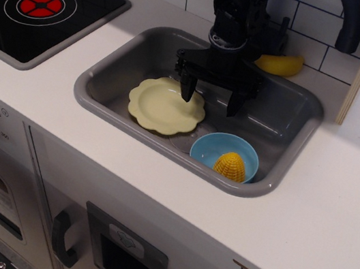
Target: Take corn out of bowl sink
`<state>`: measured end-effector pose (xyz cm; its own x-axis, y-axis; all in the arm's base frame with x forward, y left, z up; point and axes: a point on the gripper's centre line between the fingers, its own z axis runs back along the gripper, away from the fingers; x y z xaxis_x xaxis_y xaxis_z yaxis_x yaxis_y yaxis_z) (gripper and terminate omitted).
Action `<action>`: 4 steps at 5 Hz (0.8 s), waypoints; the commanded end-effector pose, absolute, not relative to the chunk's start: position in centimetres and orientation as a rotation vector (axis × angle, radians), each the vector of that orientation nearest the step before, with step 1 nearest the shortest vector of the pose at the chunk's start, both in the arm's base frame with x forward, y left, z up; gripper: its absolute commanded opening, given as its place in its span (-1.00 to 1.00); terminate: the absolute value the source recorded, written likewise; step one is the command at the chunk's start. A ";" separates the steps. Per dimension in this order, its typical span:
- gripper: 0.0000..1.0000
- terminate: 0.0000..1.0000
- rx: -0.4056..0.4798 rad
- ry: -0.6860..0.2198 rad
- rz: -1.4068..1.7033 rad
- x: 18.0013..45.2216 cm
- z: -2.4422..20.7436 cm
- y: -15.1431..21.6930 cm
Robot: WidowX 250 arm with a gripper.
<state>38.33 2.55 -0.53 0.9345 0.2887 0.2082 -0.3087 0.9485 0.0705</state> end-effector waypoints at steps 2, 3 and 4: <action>1.00 -1.00 0.070 -0.212 0.292 37.9 2.2 1.6; 1.00 -1.00 0.019 -0.220 0.289 36.9 4.1 0.9; 1.00 -1.00 0.000 -0.191 0.273 35.8 4.4 -0.1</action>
<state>34.84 -0.18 2.11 0.9563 0.2717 0.1078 -0.2724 0.9622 -0.0089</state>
